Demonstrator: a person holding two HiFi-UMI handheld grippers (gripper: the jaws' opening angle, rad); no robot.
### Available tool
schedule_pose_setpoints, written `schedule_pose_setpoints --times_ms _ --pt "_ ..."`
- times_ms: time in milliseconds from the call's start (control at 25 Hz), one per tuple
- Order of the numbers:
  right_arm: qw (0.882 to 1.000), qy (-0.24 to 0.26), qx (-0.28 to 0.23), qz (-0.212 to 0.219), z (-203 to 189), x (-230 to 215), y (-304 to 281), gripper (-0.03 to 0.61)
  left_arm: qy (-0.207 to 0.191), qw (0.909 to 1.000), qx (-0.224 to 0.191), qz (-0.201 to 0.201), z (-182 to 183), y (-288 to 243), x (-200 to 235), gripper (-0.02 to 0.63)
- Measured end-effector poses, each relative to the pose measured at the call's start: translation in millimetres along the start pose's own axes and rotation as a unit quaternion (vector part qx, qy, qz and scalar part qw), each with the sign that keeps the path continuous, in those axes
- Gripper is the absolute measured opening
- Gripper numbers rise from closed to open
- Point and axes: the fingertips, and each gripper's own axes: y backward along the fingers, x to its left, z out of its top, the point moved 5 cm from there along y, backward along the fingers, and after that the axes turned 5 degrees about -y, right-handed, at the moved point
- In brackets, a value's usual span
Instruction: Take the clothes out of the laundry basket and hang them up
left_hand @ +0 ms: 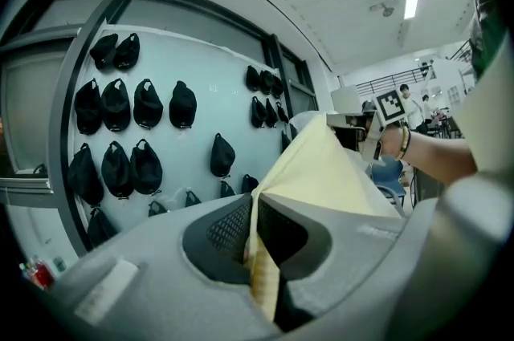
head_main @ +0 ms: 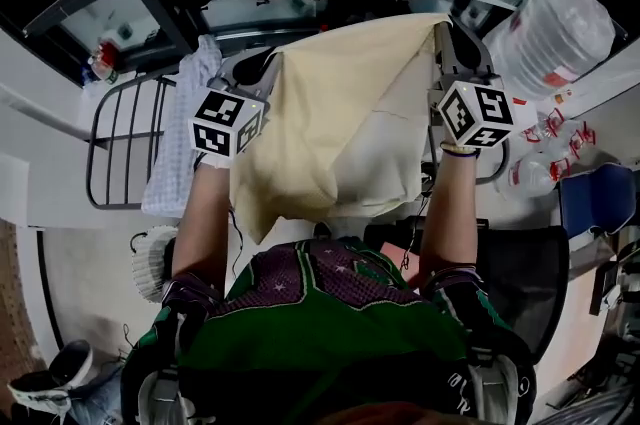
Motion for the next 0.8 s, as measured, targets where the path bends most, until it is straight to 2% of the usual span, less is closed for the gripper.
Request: schedule_pose_setpoints --times_ms 160,480,760,800 --pt "0.999 -0.004 0.032 0.004 -31.6 -20.9 -28.3 0.005 0.006 0.9995 0.030 -0.004 -23.5 -38.2 10.2 0.023" --pt "0.991 -0.032 0.132 0.014 -123.9 -42.0 -59.0 0.005 0.041 0.9943 0.096 -0.017 -86.9 -80.9 13.1 0.025" --pt "0.980 -0.038 0.195 0.017 -176.9 -46.3 -65.9 0.006 0.026 0.9896 0.141 -0.007 -120.9 -91.7 9.4 0.029" --pt "0.978 -0.036 0.205 0.016 -183.4 -47.0 -66.3 0.006 0.023 0.9887 0.148 -0.006 -124.2 -91.2 9.4 0.055"
